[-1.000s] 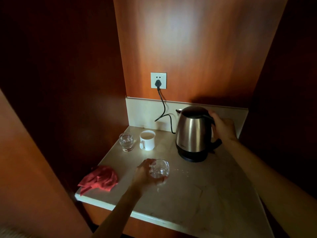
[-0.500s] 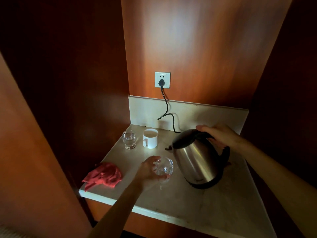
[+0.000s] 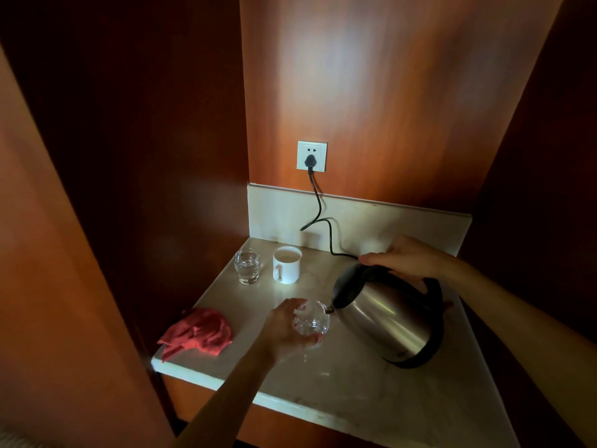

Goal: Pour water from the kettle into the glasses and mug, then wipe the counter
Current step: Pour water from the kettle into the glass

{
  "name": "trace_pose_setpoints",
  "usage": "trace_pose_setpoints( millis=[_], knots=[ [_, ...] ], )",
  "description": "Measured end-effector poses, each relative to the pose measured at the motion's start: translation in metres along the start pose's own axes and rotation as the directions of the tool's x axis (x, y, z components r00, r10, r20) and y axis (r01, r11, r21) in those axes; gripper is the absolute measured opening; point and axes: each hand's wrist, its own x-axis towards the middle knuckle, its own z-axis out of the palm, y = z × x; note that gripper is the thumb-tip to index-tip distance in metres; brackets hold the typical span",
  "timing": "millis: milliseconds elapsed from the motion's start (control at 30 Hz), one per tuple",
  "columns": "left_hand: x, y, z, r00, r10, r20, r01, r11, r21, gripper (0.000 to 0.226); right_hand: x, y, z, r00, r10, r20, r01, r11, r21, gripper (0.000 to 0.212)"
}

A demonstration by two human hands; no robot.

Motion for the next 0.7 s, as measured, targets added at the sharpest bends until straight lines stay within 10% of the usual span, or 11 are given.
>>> trace_pose_setpoints(
  millis=[700],
  knots=[
    [-0.001, -0.002, -0.003, 1.000, 0.016, -0.003, -0.015, 0.996, 0.093, 0.084, 0.013, -0.037, -0.004, 0.990, -0.065, 0.124, 0.100, 0.948, -0.302, 0.072]
  ],
)
